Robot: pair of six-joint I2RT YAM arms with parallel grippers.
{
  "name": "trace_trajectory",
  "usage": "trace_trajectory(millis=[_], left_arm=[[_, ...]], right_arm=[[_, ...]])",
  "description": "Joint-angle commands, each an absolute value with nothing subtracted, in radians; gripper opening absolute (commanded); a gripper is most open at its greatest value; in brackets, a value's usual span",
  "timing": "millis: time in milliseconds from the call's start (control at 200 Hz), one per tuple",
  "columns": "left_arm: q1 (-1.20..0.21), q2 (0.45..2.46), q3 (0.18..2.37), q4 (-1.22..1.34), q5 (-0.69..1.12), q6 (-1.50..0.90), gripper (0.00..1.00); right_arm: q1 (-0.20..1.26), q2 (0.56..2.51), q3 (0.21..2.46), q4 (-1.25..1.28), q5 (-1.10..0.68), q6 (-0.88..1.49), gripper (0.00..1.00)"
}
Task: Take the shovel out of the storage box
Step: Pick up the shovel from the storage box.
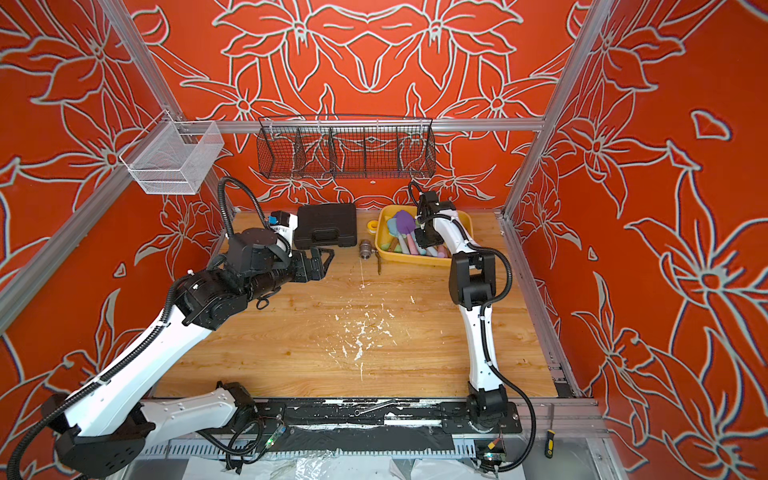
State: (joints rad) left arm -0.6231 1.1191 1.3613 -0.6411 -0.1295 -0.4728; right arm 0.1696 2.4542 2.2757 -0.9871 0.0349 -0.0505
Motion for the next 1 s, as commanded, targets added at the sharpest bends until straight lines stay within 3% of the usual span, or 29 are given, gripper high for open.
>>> trace_trajectory(millis=[0, 110, 235, 355, 726, 996], left_arm=[[-0.625, 1.127, 1.366, -0.663, -0.146, -0.486, 0.97], [-0.626, 1.145, 1.377, -0.660, -0.144, -0.482, 0.97], [-0.626, 1.162, 1.385, -0.650, -0.140, -0.478, 0.97], [-0.626, 1.169, 1.387, -0.639, -0.132, -0.474, 0.97], [-0.625, 1.188, 1.394, -0.562, -0.106, -0.487, 0.97], [-0.602, 1.277, 1.461, -0.498, -0.005, -0.510, 0.97]], right_arm=[[0.174, 2.504, 2.312, -1.007, 0.025, -0.080, 0.34], [0.179, 2.519, 2.323, -1.004, -0.026, -0.077, 0.31], [0.186, 2.531, 2.350, -1.018, 0.035, -0.041, 0.09], [0.184, 2.478, 2.353, -0.986, 0.024, -0.026, 0.00], [0.183, 2.297, 2.351, -1.030, -0.116, 0.011, 0.00], [0.184, 2.114, 2.142, -0.951, -0.171, 0.104, 0.00]])
